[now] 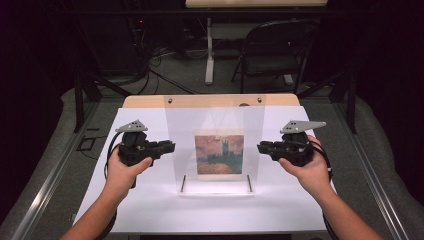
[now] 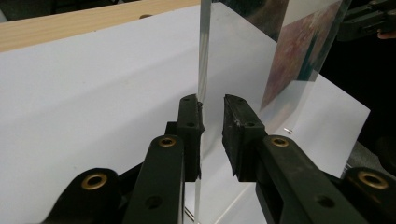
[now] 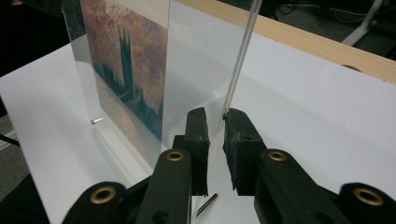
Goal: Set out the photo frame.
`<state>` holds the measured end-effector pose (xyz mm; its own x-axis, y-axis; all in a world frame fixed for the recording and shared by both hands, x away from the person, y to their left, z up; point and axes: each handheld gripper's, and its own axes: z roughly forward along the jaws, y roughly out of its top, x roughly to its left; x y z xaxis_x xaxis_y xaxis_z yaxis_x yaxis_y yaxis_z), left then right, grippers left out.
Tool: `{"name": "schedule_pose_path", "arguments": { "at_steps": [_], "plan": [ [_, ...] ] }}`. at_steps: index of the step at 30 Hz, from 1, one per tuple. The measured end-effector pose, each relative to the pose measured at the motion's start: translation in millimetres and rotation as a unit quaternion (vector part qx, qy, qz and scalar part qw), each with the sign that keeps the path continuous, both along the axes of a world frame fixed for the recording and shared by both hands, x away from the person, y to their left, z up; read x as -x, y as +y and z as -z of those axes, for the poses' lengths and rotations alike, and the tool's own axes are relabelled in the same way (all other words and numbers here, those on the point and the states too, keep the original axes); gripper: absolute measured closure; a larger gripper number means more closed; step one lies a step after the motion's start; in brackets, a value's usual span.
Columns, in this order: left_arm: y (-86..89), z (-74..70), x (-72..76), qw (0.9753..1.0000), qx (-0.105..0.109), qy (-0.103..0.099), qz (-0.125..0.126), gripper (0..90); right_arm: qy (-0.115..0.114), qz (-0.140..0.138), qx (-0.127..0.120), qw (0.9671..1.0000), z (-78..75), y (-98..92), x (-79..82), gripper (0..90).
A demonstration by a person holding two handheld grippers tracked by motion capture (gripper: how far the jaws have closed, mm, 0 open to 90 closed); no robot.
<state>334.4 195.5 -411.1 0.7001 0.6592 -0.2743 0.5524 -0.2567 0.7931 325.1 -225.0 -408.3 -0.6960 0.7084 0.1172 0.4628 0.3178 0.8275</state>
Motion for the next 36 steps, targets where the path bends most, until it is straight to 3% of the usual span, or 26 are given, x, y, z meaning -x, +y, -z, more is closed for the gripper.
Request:
{"name": "schedule_pose_path", "arguments": {
  "at_steps": [7, 13, 21, 27, 28, 32, 36],
  "plan": [
    [-3.6, 3.7, 13.2, 1.0000, -0.002, -0.007, 0.007, 71.5, 0.003, -0.008, -0.008, 0.9999, 1.7, -1.5, 12.9, 79.0],
    [-7.2, 10.7, 15.8, 0.9999, -0.005, -0.003, 0.012, 65.0, 0.004, -0.016, -0.011, 0.9998, 4.1, -0.8, 17.2, 75.5],
    [-3.5, 24.2, 19.9, 0.9999, -0.002, -0.014, -0.005, 51.0, -0.004, -0.013, -0.012, 0.9998, 11.1, -1.5, 21.8, 62.2],
    [1.8, 34.9, 28.6, 0.9995, -0.012, -0.022, -0.018, 43.1, -0.021, 0.001, -0.015, 0.9997, 26.5, -6.9, 27.2, 47.4],
    [3.9, 39.1, 32.5, 0.9995, -0.012, -0.024, -0.019, 41.8, -0.029, 0.012, -0.014, 0.9994, 36.8, -9.4, 30.5, 42.3],
    [13.3, 55.1, 43.4, 0.9991, 0.003, -0.029, -0.031, 39.9, -0.029, 0.026, -0.013, 0.9992, 56.2, -14.2, 35.2, 40.0],
    [24.1, 72.2, 48.7, 0.9979, 0.001, -0.041, -0.050, 39.8, -0.018, 0.041, -0.008, 0.9990, 77.9, -20.8, 39.3, 39.7]
  ]
}}
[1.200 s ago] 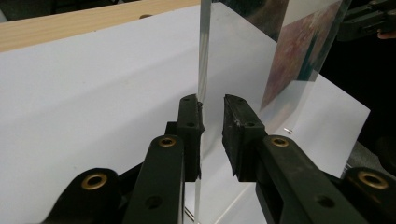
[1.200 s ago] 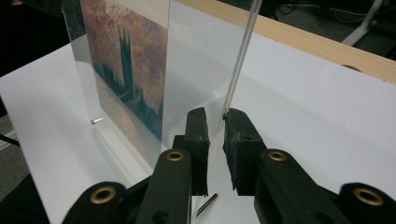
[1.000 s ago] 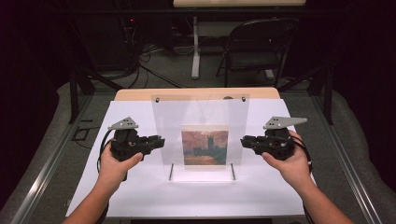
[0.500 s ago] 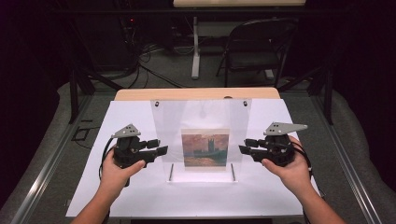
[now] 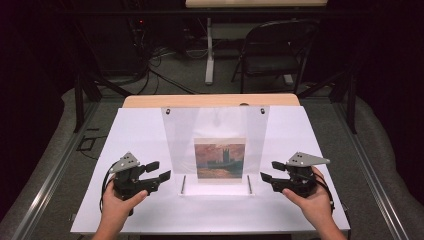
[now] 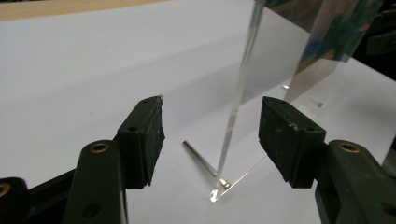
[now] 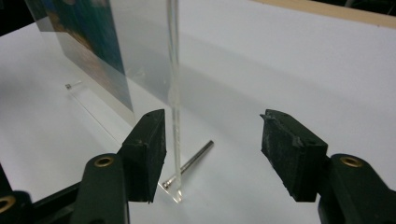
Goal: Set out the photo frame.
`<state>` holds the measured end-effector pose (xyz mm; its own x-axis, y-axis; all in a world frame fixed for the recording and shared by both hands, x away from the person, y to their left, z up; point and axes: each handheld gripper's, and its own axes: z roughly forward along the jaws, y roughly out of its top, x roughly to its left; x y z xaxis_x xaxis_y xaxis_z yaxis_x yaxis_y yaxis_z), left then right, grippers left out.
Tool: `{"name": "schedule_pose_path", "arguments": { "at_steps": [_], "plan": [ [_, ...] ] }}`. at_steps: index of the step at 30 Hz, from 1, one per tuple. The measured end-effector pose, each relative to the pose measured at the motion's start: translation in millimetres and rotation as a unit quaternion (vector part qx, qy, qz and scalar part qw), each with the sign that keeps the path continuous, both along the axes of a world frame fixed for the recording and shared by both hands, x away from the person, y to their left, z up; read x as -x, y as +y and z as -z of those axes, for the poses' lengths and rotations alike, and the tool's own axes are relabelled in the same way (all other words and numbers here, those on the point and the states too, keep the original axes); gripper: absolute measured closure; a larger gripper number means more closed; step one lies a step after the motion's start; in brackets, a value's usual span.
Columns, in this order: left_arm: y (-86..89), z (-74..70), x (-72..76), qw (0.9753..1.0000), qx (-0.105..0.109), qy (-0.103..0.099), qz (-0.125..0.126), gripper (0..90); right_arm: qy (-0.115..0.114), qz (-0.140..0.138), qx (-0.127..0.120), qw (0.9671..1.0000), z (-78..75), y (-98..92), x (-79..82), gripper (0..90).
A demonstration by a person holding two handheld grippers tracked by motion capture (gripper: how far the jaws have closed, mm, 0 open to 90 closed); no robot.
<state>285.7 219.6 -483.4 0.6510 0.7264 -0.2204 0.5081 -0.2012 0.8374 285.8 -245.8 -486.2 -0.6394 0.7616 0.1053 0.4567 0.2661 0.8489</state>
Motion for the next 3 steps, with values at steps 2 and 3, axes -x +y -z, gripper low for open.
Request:
{"name": "schedule_pose_path", "arguments": {
  "at_steps": [2, 3],
  "plan": [
    [4.5, 8.7, 0.7, 0.9999, -0.005, 0.003, -0.008, 39.9, 0.008, 0.007, -0.006, 0.9999, 8.7, -5.2, 1.3, 39.9],
    [6.7, 12.0, 0.7, 0.9999, -0.012, 0.002, -0.012, 39.9, 0.011, 0.010, -0.014, 0.9998, 12.4, -7.6, 1.7, 40.4]
  ]
}}
